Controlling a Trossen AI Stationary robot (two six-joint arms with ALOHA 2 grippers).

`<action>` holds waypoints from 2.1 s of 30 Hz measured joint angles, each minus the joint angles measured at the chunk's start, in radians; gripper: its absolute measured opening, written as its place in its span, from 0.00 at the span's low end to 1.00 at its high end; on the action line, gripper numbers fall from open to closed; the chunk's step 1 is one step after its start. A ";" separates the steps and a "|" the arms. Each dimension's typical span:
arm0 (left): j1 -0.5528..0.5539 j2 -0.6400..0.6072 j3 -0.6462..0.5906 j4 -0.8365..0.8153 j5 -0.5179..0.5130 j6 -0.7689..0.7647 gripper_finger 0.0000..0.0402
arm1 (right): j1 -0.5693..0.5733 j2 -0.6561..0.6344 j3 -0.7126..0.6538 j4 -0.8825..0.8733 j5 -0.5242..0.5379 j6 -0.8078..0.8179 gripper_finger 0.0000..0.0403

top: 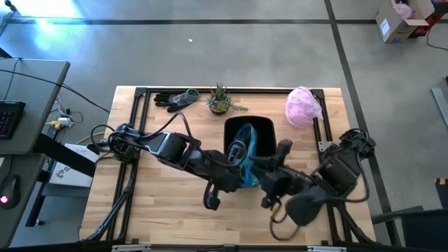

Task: Place trash/remove bag and relplace
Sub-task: Remove the blue trash bag from the trash bin

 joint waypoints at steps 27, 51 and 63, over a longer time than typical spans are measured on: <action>-0.060 -0.006 0.000 -0.195 -0.108 -0.003 0.00 | 0.193 -0.045 -0.453 -0.320 -0.292 1.060 0.24; -0.034 -0.006 0.000 -0.275 -0.280 0.003 0.00 | 0.008 -0.045 -1.261 0.129 -0.076 1.594 0.24; -0.011 -0.008 0.000 -0.343 -0.370 0.072 0.00 | -0.084 -0.045 -1.264 0.981 -0.054 0.870 0.24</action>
